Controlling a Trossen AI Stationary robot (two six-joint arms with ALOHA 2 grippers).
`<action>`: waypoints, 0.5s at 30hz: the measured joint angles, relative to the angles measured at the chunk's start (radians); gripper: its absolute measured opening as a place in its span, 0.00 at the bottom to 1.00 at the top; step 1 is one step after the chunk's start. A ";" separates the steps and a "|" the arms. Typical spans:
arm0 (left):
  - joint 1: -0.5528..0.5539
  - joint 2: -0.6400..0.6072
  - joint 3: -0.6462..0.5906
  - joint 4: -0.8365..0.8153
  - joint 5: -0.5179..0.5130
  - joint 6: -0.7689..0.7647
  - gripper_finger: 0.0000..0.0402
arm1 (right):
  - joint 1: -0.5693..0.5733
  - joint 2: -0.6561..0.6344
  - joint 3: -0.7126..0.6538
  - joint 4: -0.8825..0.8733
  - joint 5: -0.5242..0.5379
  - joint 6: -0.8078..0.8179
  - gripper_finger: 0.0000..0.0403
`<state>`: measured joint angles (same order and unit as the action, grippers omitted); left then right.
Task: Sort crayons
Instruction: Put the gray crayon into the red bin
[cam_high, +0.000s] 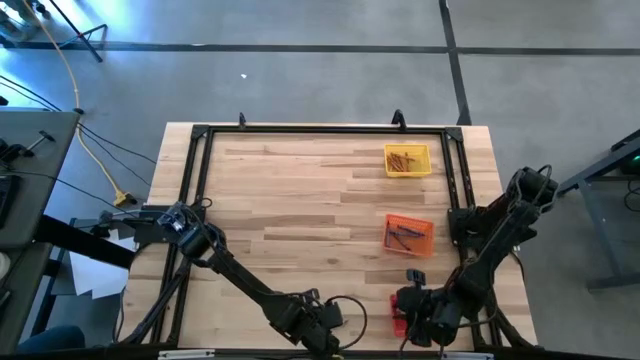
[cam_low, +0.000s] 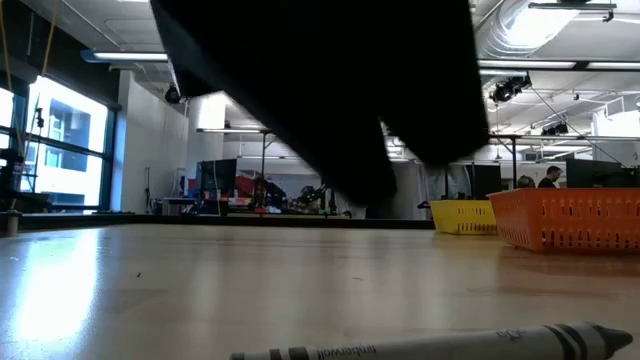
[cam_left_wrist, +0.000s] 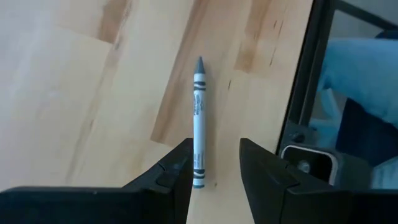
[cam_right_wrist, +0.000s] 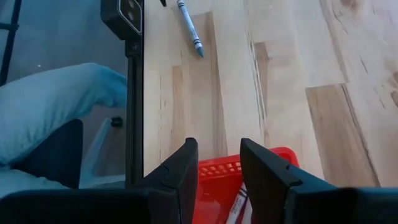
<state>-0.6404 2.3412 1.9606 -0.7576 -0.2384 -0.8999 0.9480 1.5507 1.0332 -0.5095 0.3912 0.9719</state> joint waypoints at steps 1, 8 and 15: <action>0.001 0.005 0.000 0.001 0.006 0.005 0.29 | 0.002 0.002 0.000 0.001 0.000 0.000 0.28; 0.013 0.035 0.001 0.004 0.033 0.031 0.29 | 0.002 0.004 0.000 0.007 0.000 0.000 0.28; 0.020 0.048 0.000 -0.011 0.064 0.040 0.29 | 0.002 0.004 0.000 0.012 0.000 0.000 0.28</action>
<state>-0.6209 2.3890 1.9602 -0.7682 -0.1741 -0.8604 0.9501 1.5547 1.0332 -0.4977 0.3915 0.9714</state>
